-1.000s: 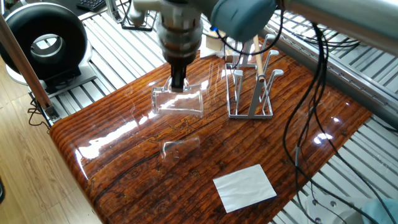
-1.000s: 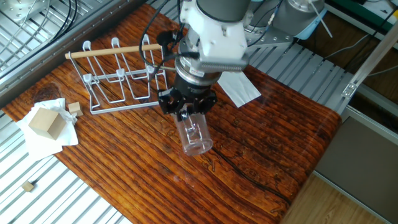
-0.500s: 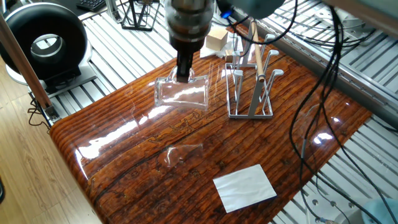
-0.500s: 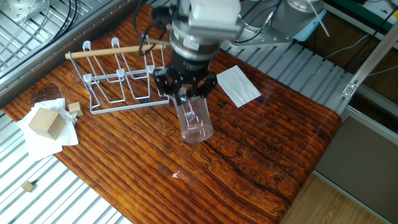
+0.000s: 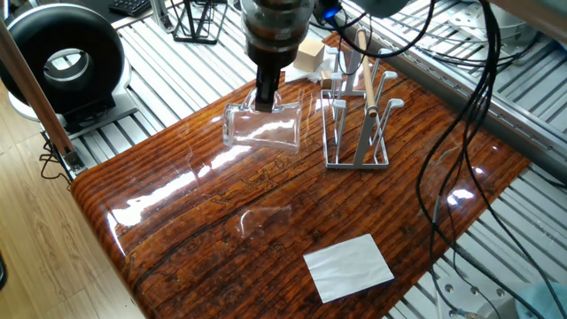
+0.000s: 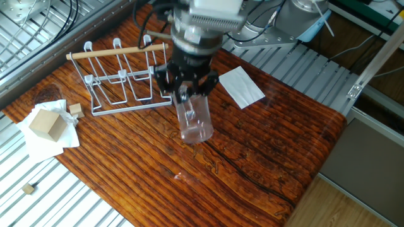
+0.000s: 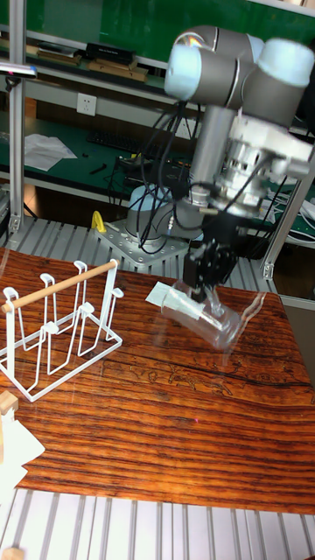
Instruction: Put the cup on the cup rack
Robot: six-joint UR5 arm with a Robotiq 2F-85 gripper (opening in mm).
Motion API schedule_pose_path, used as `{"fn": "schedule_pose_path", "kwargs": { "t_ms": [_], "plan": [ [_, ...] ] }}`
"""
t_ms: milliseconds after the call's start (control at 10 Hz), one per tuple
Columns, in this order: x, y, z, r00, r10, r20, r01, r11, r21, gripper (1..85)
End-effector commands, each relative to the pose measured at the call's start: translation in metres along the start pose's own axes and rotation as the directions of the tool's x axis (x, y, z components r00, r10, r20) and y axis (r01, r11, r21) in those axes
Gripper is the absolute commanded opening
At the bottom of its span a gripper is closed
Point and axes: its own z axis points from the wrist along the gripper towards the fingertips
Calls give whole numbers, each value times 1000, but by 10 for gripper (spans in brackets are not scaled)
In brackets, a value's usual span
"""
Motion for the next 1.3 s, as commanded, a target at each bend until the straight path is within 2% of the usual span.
{"fn": "schedule_pose_path", "kwargs": {
  "t_ms": [0,100,200,300,400,500,800,1000,1200],
  "plan": [
    [-20,11,59,995,63,74,-63,998,-6,10],
    [-26,27,65,992,98,83,-92,993,-67,10],
    [-23,28,68,993,90,72,-85,994,-64,10],
    [-19,36,68,993,104,50,-99,991,-87,10],
    [-14,36,70,994,102,32,-99,992,-83,10],
    [-13,35,74,994,102,31,-100,992,-77,10],
    [-16,36,93,993,100,69,-94,993,-76,10],
    [-14,42,97,991,113,70,-106,990,-94,10],
    [-13,41,102,990,112,82,-106,991,-80,10]
  ]
}}
